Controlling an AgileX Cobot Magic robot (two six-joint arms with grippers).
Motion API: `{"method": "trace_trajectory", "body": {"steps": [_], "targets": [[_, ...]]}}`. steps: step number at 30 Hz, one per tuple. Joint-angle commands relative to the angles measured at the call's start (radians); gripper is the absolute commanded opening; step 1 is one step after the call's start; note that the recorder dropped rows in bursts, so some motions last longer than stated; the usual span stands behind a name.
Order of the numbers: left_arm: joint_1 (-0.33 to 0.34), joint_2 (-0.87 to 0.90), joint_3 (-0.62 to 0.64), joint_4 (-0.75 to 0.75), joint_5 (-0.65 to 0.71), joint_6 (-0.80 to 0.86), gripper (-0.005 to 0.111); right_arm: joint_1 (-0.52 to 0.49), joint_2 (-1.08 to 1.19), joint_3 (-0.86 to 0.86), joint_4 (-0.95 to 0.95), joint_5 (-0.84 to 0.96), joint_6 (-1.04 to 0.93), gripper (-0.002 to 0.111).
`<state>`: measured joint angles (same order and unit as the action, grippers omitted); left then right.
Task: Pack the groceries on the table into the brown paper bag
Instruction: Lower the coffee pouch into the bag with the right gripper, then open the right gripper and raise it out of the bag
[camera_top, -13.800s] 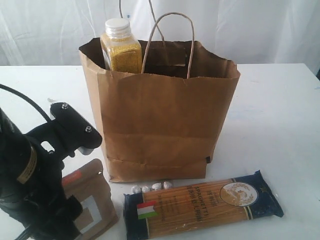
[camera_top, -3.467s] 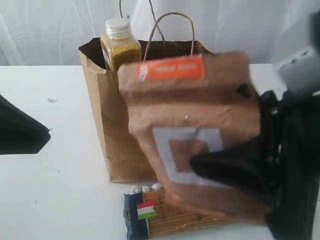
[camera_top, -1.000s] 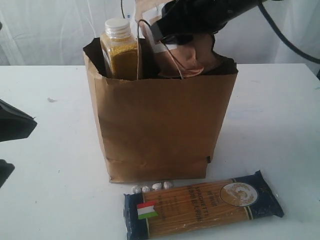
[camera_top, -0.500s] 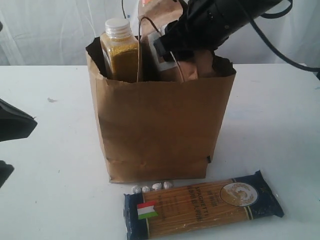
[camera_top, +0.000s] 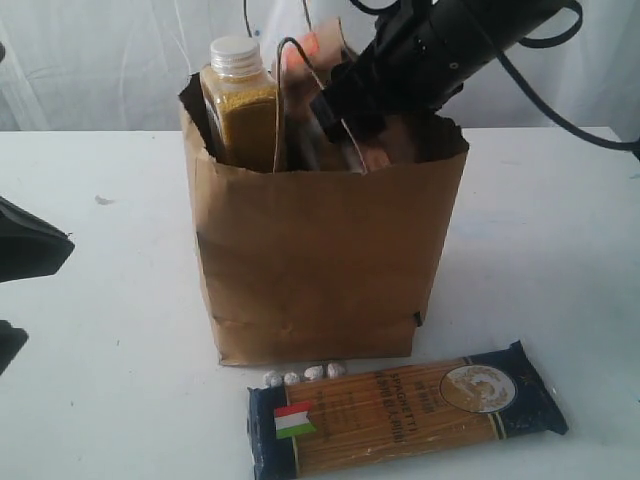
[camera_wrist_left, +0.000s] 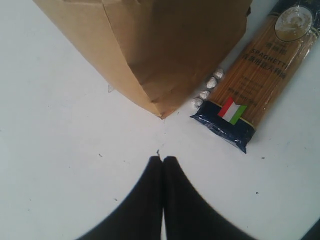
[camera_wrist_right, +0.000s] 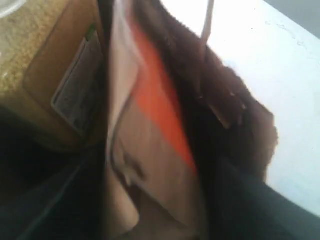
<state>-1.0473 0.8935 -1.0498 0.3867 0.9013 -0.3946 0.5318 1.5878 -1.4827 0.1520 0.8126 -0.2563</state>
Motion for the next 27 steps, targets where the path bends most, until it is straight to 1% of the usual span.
{"method": "trace_trajectory", "body": {"steps": [1,11,13,17,23,25,27], "targets": [[-0.002,-0.009,0.003,0.007,0.003,0.002,0.000,-0.005,-0.037,-0.009,-0.011,-0.012,-0.002,0.065],[-0.002,-0.009,0.003,0.007,0.003,0.002,0.000,-0.005,-0.064,-0.009,-0.011,-0.007,-0.002,0.065],[-0.002,-0.009,0.003,0.007,0.003,0.002,0.000,-0.005,-0.079,-0.009,-0.011,-0.012,-0.002,0.063],[-0.002,-0.009,0.003,0.007,0.003,0.002,0.000,-0.005,-0.134,-0.009,-0.017,-0.011,-0.002,0.060],[-0.002,-0.020,0.003,0.015,-0.018,0.002,0.000,-0.005,-0.258,-0.009,-0.063,0.038,-0.002,0.060],[-0.002,-0.032,0.003,0.019,-0.032,-0.011,0.000,-0.005,-0.294,-0.009,-0.066,0.078,-0.002,0.057],[-0.002,-0.045,0.003,0.038,-0.037,-0.037,0.000,-0.005,-0.340,-0.007,-0.071,0.122,-0.002,0.052]]}}
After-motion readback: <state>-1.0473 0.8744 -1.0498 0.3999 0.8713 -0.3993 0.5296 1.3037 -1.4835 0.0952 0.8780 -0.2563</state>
